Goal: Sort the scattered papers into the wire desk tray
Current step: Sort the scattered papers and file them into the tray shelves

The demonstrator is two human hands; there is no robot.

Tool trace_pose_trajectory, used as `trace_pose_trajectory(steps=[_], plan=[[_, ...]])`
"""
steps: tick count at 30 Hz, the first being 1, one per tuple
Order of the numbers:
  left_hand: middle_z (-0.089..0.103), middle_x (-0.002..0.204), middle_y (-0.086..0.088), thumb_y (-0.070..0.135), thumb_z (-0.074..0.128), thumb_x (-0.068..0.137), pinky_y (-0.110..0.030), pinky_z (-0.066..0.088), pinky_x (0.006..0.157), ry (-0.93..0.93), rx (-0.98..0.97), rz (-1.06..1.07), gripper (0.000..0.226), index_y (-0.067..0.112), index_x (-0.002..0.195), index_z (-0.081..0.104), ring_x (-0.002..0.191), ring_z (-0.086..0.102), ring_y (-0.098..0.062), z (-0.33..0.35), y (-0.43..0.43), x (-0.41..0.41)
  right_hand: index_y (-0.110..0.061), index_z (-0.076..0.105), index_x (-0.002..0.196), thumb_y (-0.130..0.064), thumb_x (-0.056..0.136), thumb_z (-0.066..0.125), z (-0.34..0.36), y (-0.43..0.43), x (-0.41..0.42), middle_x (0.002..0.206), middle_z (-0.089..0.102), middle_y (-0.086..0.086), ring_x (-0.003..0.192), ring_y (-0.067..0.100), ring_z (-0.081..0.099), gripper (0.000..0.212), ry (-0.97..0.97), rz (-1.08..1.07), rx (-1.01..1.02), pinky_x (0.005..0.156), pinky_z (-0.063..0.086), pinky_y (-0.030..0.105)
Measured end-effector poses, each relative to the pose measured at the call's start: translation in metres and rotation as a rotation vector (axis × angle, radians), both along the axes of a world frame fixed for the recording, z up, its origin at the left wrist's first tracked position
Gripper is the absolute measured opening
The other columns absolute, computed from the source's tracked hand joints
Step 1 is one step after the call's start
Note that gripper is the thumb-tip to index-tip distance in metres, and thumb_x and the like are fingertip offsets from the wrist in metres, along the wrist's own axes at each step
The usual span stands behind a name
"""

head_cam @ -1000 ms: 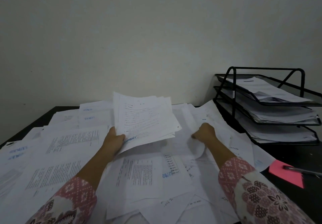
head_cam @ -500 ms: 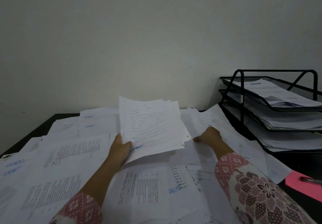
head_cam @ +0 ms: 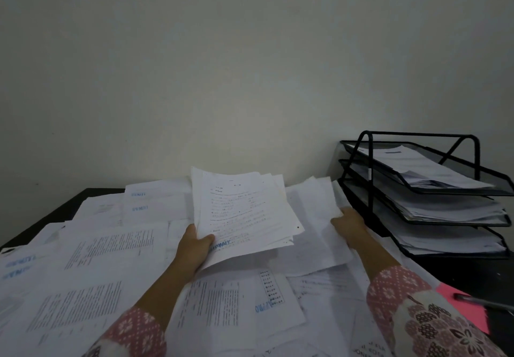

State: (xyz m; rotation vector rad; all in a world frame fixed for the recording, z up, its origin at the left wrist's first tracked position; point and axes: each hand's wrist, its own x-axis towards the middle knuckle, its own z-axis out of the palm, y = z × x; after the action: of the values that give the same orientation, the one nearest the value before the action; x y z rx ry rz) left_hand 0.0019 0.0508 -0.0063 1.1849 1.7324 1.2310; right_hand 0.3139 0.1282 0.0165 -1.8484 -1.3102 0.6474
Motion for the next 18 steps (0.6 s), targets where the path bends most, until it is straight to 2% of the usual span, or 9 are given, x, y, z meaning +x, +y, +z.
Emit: trace_pose_trajectory(steps=[2,6,10,14,18], plan=[[0.05,0.131,-0.015,0.009,0.05,0.093,-0.031,0.039,0.085,0.001,0.003,-0.003,0.043,0.005,0.135,0.039,0.115,0.049,-0.031,0.002,-0.003,0.006,0.006,0.048,0.126,0.002,0.091,0.041,0.01,-0.008,0.009,0.127,0.052,0.022,0.109,0.032,0.052,0.036,0.03,-0.031,0.121,0.085,0.043,0.031],[0.052,0.128,-0.013,0.011,0.051,0.093,-0.031,0.04,0.083,-0.042,0.035,-0.01,0.041,0.004,0.133,0.041,0.108,0.051,-0.027,0.007,-0.006,0.018,0.009,0.053,0.112,0.004,0.09,0.042,0.037,-0.022,0.022,0.115,0.057,0.023,0.092,0.027,0.052,0.025,0.097,-0.064,0.307,0.075,0.038,0.028],[0.052,0.128,-0.013,0.015,0.051,0.095,-0.03,0.04,0.08,-0.114,0.08,-0.034,0.038,0.004,0.13,0.041,0.098,0.049,-0.02,0.014,-0.006,0.033,0.008,0.056,0.11,0.003,0.089,0.048,0.052,-0.03,0.03,0.112,0.058,0.026,0.086,0.024,0.048,0.023,0.203,-0.035,0.313,0.072,0.037,0.031],[0.05,0.131,-0.012,0.016,0.051,0.096,-0.029,0.039,0.083,-0.171,0.114,-0.046,0.038,0.005,0.131,0.041,0.1,0.047,-0.019,0.021,-0.006,0.049,0.003,0.054,0.118,0.001,0.092,0.049,0.051,-0.044,0.021,0.11,0.057,0.015,0.093,0.024,0.052,0.027,0.36,0.06,0.27,0.076,0.042,0.031],[0.053,0.13,-0.012,0.02,0.056,0.094,-0.03,0.043,0.079,-0.229,0.094,-0.09,0.044,0.006,0.132,0.04,0.097,0.051,-0.019,0.025,-0.006,0.057,-0.001,0.053,0.123,-0.002,0.094,0.049,0.036,-0.056,0.005,0.117,0.058,0.016,0.098,0.025,0.055,0.03,0.418,0.142,0.232,0.079,0.045,0.031]])
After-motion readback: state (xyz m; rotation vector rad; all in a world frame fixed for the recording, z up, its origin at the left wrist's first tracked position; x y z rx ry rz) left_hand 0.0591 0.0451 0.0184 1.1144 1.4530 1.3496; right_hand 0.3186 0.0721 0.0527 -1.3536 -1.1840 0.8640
